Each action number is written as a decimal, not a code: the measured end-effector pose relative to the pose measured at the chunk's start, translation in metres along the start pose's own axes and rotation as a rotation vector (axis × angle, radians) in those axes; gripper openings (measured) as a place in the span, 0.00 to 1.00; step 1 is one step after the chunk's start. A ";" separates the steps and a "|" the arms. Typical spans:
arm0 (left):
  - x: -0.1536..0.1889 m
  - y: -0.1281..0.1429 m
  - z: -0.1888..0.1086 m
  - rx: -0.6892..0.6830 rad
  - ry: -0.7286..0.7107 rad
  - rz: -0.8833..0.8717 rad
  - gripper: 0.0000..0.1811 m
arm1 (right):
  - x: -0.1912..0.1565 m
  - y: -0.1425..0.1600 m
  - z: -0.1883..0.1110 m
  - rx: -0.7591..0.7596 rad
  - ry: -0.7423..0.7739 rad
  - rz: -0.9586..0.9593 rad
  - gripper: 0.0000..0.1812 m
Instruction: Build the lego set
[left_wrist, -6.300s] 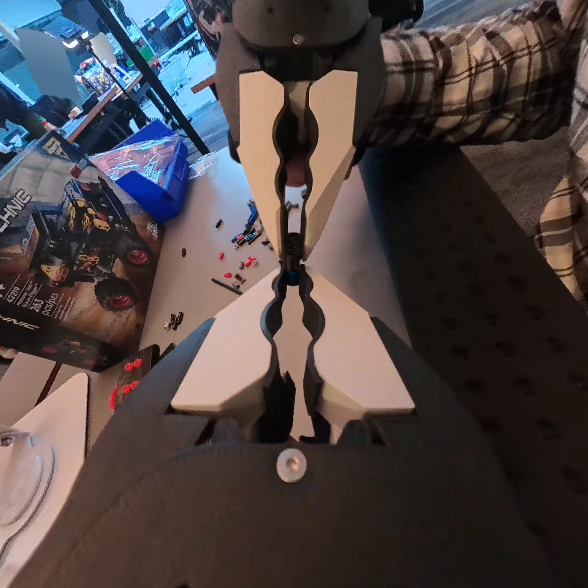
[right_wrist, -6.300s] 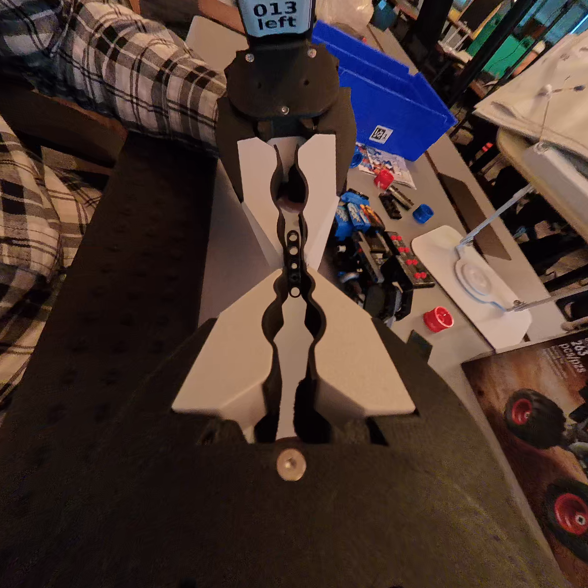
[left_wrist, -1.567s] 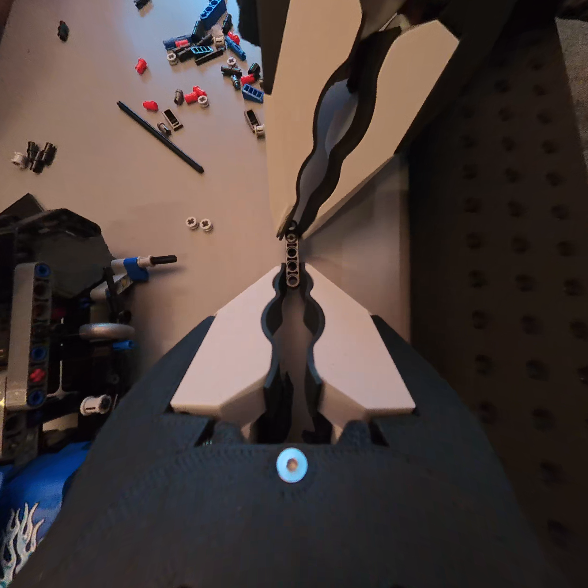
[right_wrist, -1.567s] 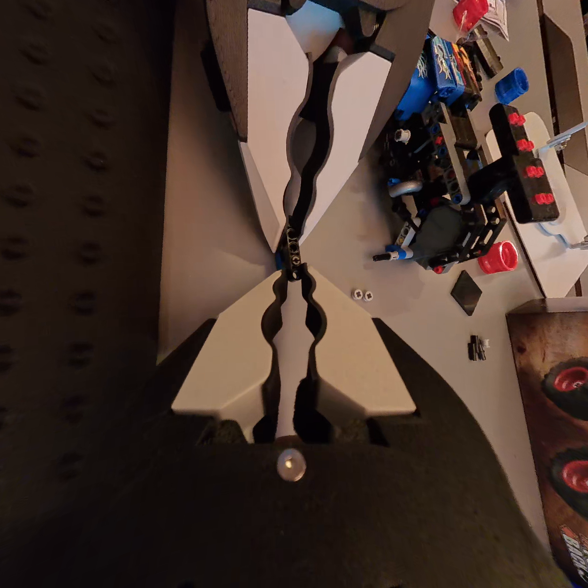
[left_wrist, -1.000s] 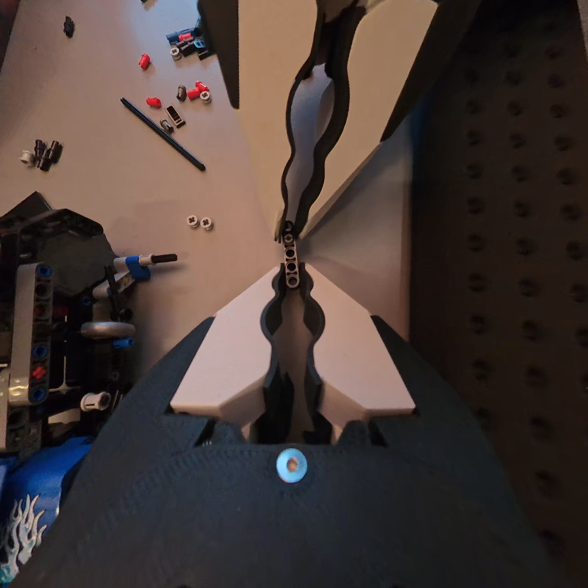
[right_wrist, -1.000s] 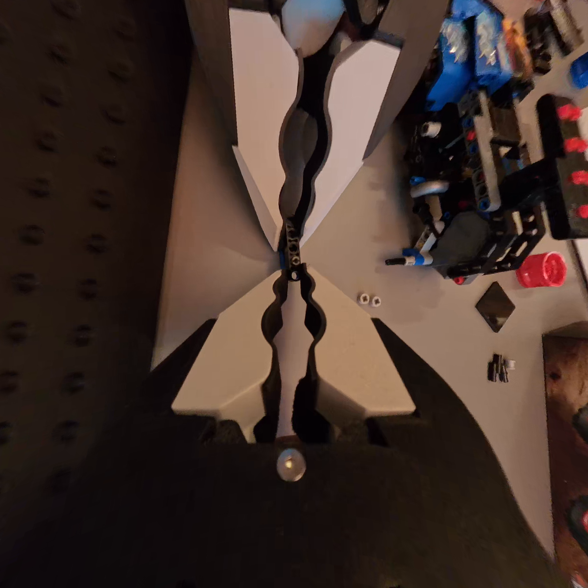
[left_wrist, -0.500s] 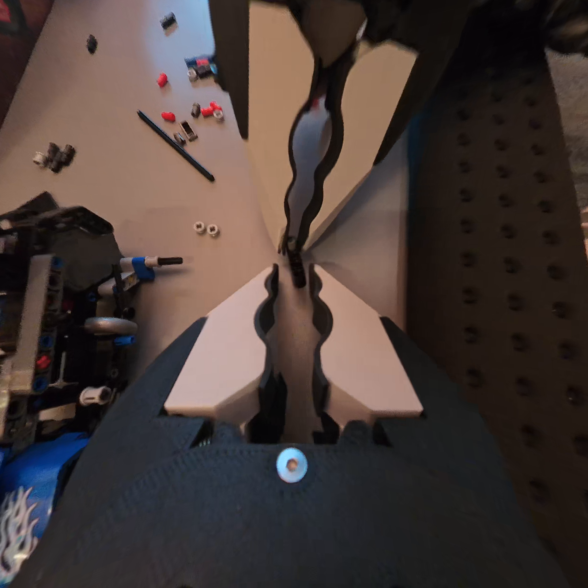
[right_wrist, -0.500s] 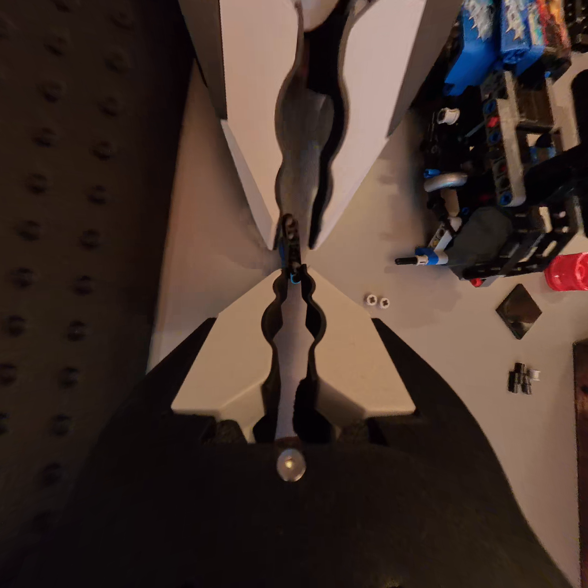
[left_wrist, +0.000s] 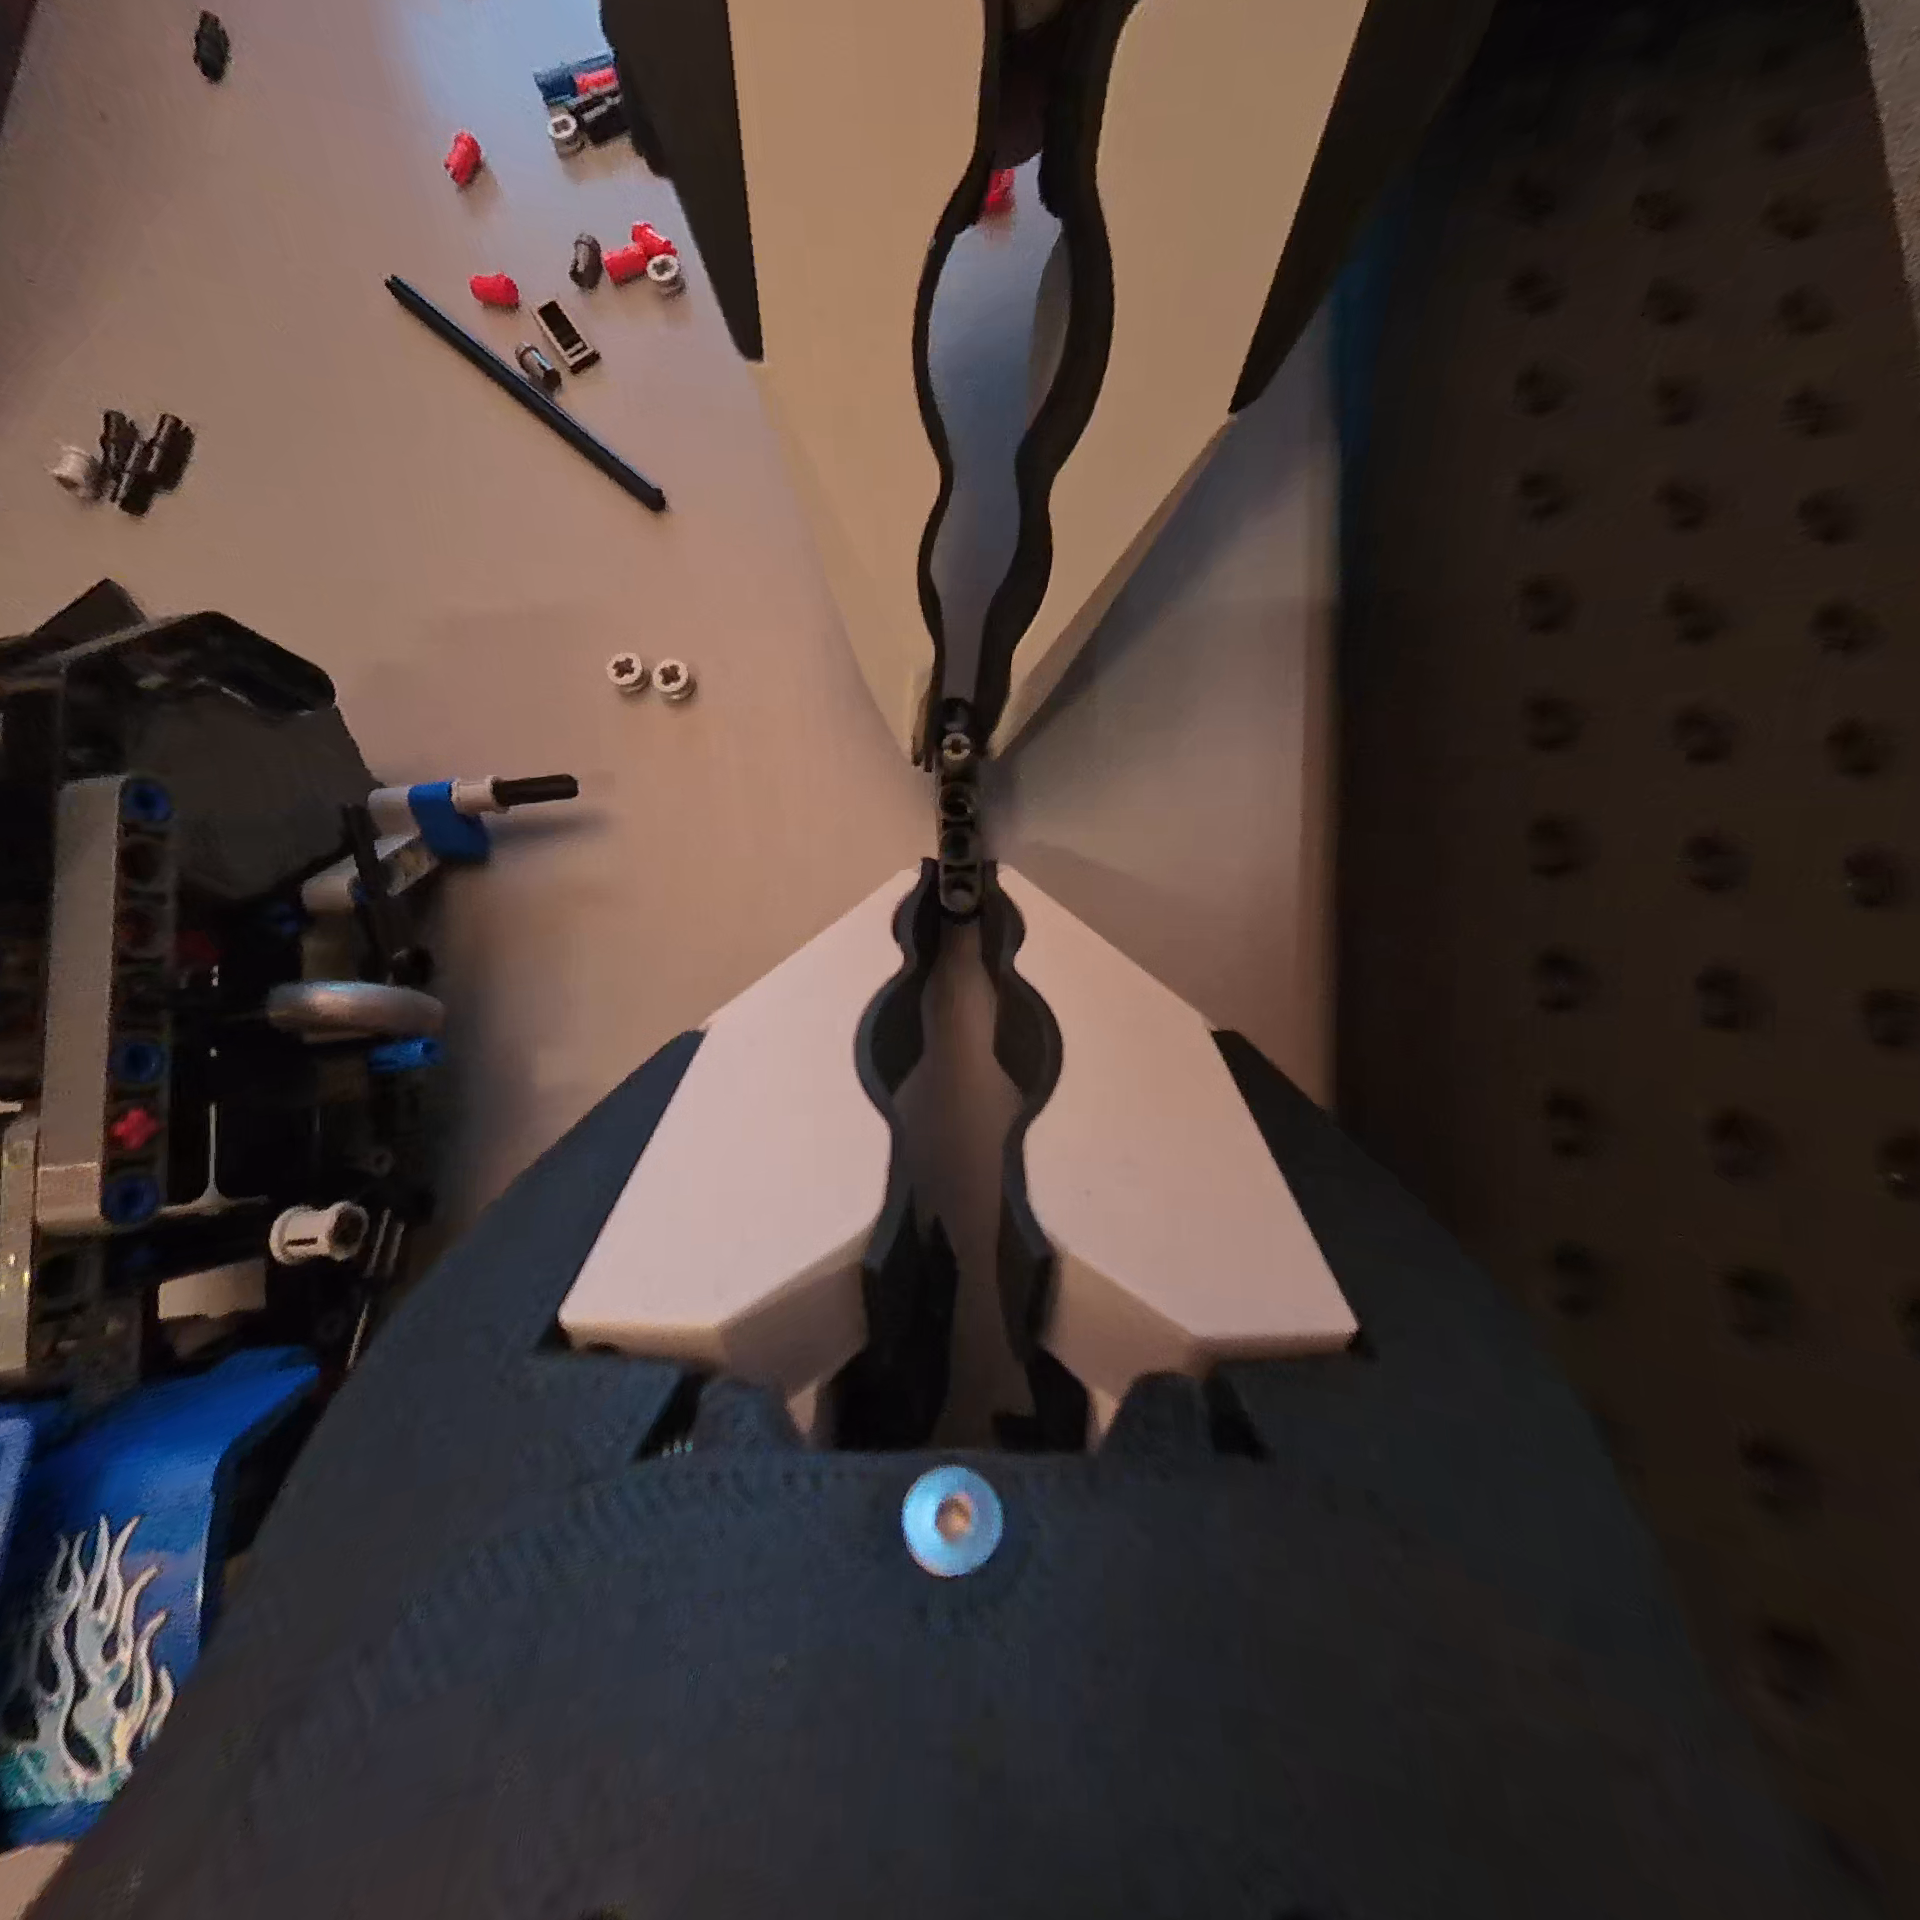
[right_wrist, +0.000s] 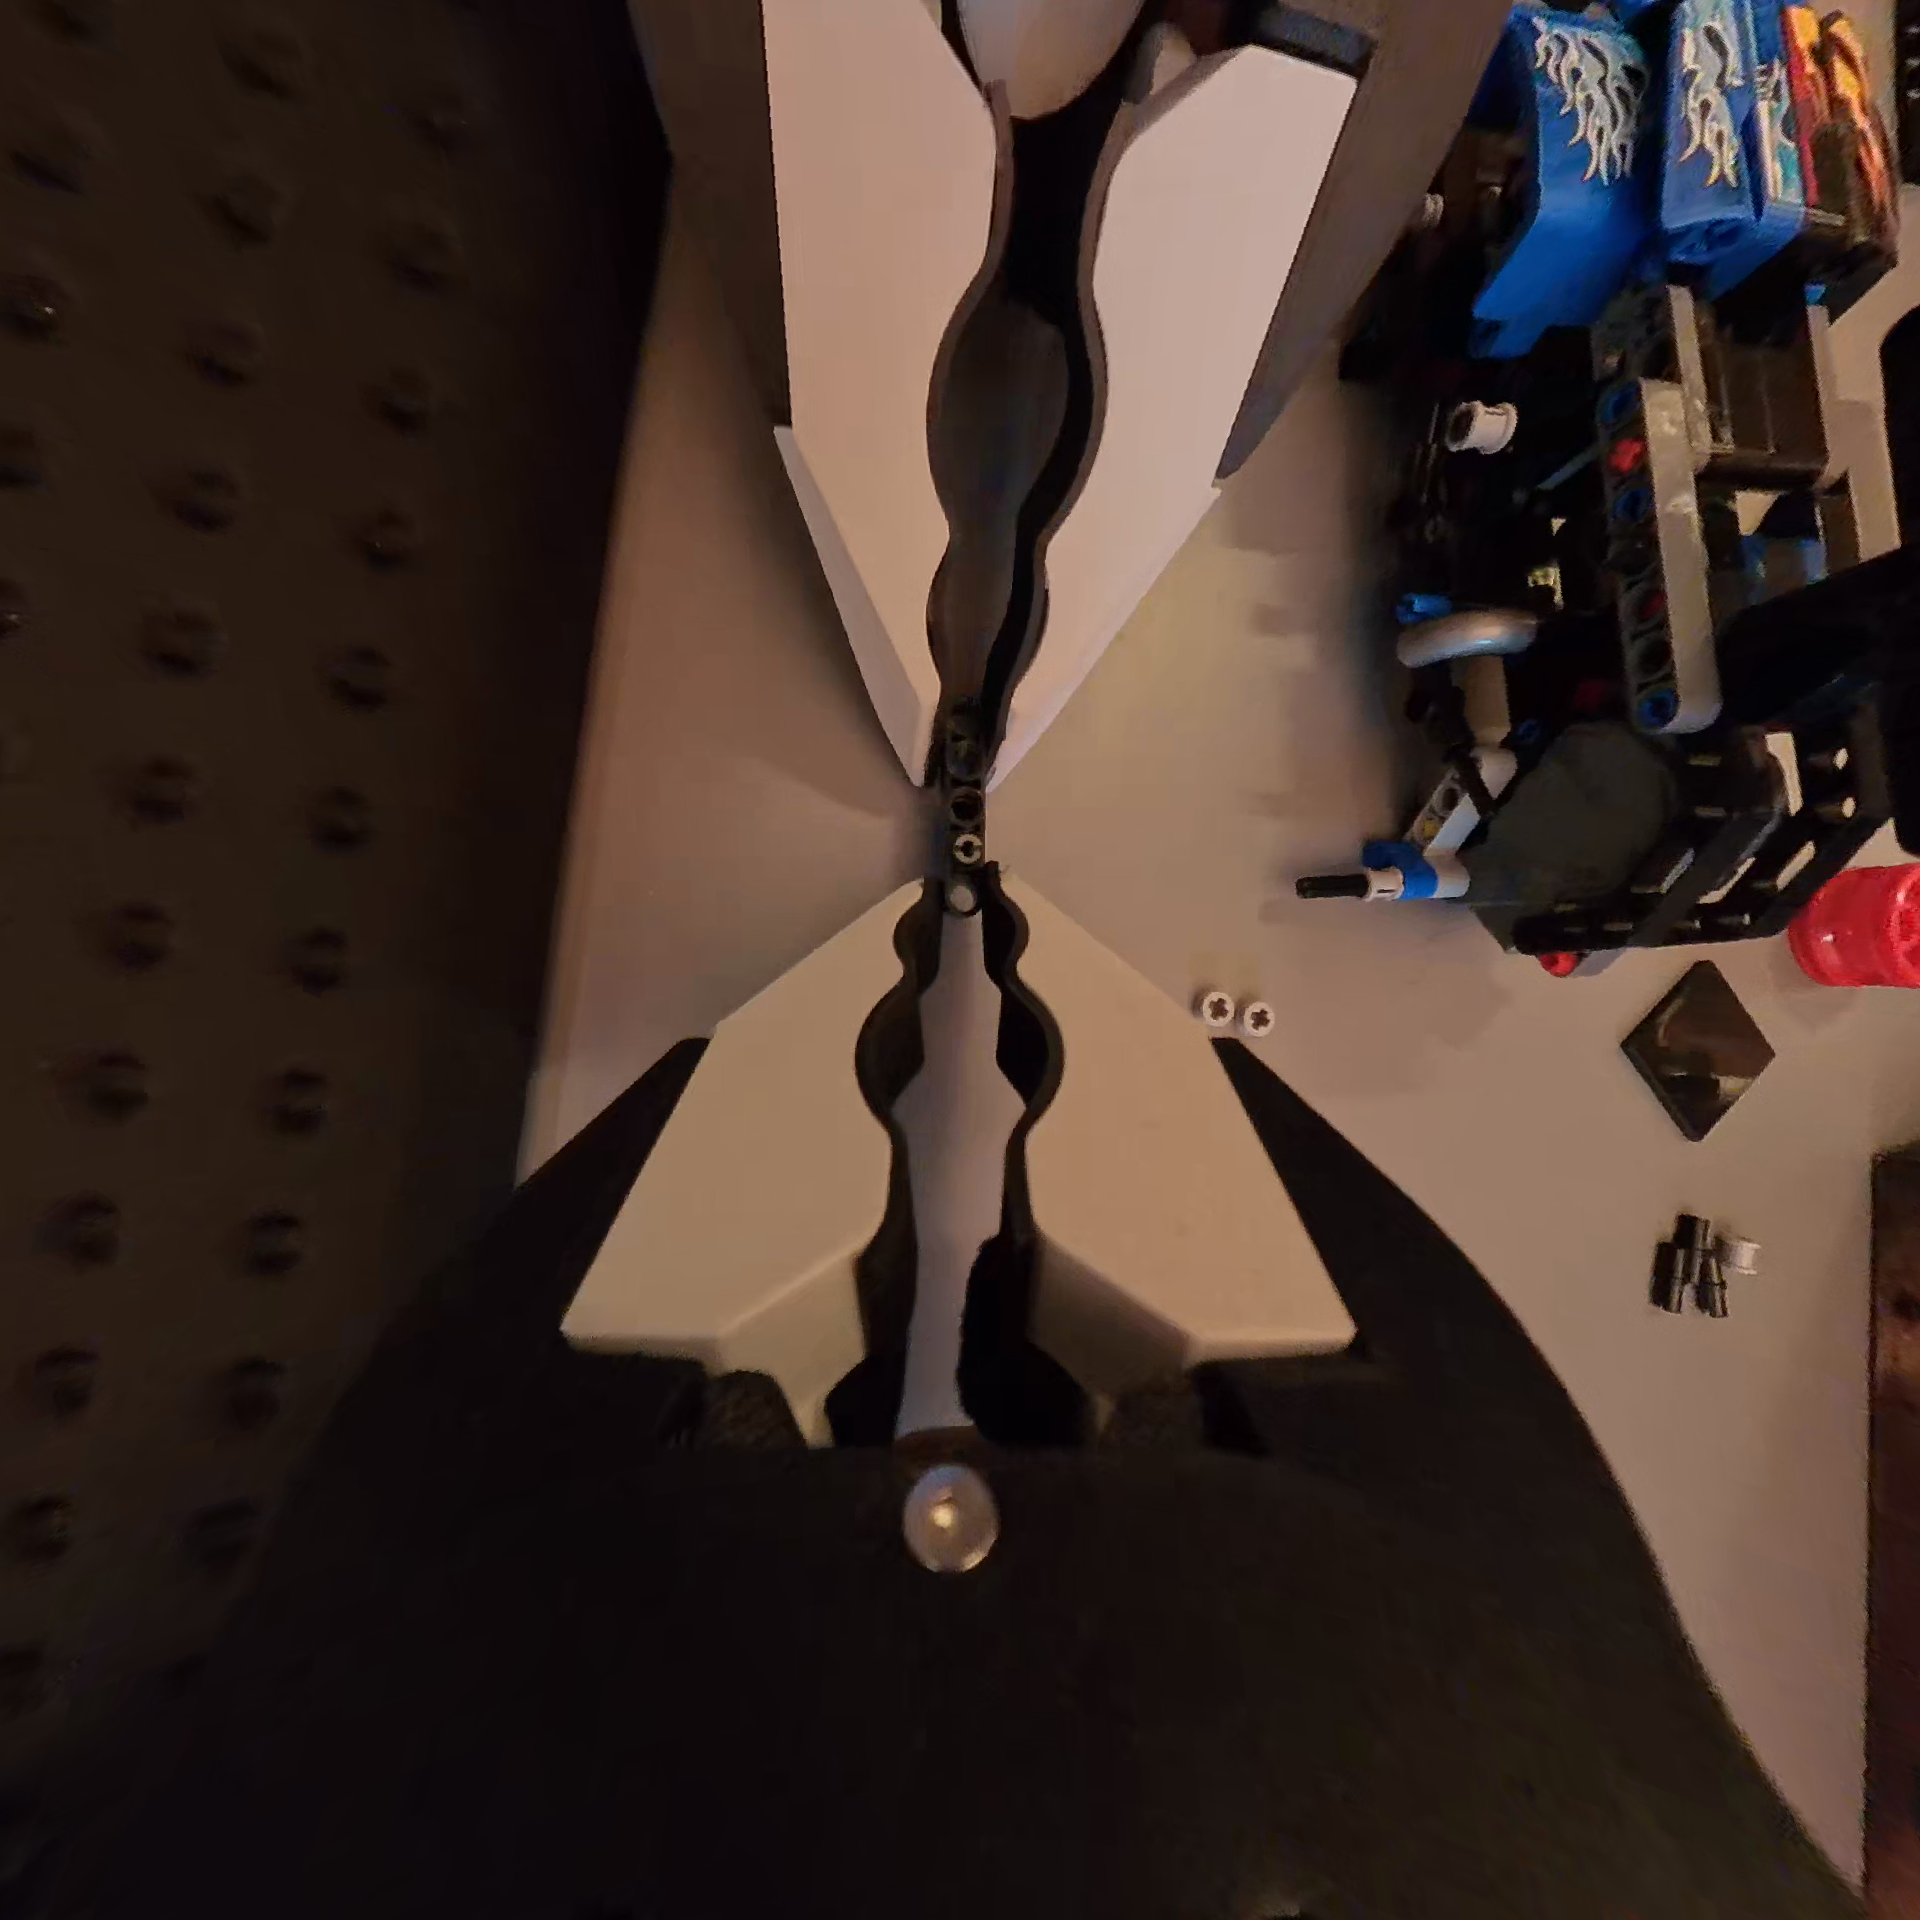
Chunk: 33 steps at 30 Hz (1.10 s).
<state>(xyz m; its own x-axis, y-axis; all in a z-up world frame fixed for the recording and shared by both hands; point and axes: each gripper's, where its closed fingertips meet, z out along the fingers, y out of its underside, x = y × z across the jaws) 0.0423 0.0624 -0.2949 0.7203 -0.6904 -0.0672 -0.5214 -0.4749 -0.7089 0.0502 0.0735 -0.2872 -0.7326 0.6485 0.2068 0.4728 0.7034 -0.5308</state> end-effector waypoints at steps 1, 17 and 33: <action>0.000 0.000 0.000 0.000 0.002 -0.005 0.03 | 0.000 0.000 0.000 -0.005 -0.004 -0.002 0.03; -0.001 0.000 -0.001 0.004 0.010 -0.025 0.04 | -0.001 0.003 0.005 0.000 -0.033 0.044 0.03; -0.008 -0.005 -0.002 0.059 0.034 -0.084 0.03 | 0.015 0.006 -0.010 0.142 -0.048 0.209 0.10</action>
<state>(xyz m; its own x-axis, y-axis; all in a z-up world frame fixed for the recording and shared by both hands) 0.0388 0.0690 -0.2891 0.7437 -0.6682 0.0176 -0.4312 -0.4997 -0.7512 0.0469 0.0906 -0.2794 -0.6502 0.7585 0.0432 0.5453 0.5055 -0.6686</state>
